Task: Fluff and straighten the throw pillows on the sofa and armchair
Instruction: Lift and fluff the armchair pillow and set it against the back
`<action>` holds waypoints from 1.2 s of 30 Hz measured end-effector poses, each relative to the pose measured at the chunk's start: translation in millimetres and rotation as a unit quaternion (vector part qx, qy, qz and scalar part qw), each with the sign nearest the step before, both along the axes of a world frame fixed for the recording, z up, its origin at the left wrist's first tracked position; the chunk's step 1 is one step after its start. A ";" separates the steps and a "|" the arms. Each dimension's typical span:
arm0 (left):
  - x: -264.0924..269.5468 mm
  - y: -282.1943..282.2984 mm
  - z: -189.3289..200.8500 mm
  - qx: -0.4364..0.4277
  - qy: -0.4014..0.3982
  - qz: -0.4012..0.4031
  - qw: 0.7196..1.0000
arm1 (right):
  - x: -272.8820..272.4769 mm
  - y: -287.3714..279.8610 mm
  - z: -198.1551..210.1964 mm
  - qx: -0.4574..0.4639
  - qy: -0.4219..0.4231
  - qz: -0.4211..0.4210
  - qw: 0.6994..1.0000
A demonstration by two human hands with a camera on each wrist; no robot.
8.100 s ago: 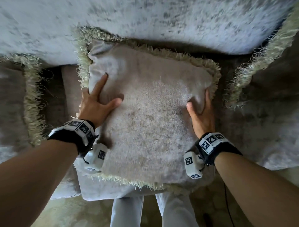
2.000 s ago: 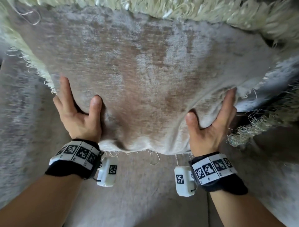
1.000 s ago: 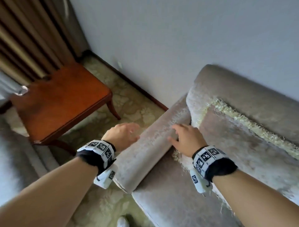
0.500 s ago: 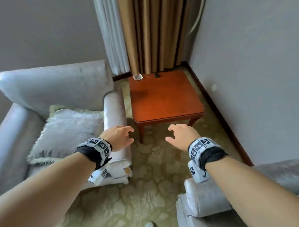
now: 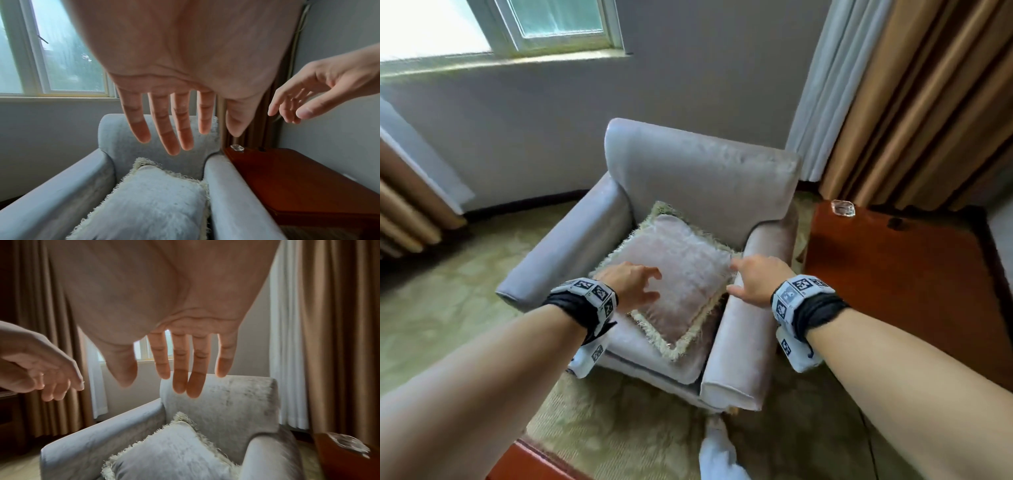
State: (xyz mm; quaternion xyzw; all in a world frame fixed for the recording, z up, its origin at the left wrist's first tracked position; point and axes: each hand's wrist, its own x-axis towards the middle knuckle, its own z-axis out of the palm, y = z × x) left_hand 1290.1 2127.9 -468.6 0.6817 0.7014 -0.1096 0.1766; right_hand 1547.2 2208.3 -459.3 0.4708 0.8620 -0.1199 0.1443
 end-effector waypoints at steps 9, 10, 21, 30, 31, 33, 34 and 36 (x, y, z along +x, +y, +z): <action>-77.2 115.2 1.6 0.023 -0.015 0.041 0.999 | -102.1 140.3 -4.6 0.001 -0.002 0.058 0.998; -84.9 124.4 2.3 0.020 -0.014 0.039 0.999 | -111.3 149.7 -4.8 -0.004 -0.004 0.056 0.998; -196.3 252.0 -54.0 -0.019 -0.033 -0.042 0.998 | -214.0 242.7 -47.6 -0.055 -0.009 -0.024 0.998; -273.7 364.7 -131.5 -0.052 -0.079 -0.092 0.991 | -257.7 284.9 -132.3 -0.125 0.042 -0.249 0.960; -275.8 372.8 -141.7 -0.063 -0.090 -0.087 0.990 | -257.3 286.6 -143.7 -0.127 0.064 -0.278 0.950; -276.9 388.3 -166.0 -0.076 -0.118 -0.068 0.988 | -253.6 288.5 -167.4 -0.118 0.121 -0.348 0.922; -275.6 394.4 -178.7 -0.083 -0.138 -0.057 0.985 | -250.7 288.9 -180.8 -0.111 0.146 -0.385 0.905; -271.3 403.0 -206.8 -0.093 -0.180 -0.028 0.979 | -244.5 286.7 -210.6 -0.106 0.184 -0.446 0.869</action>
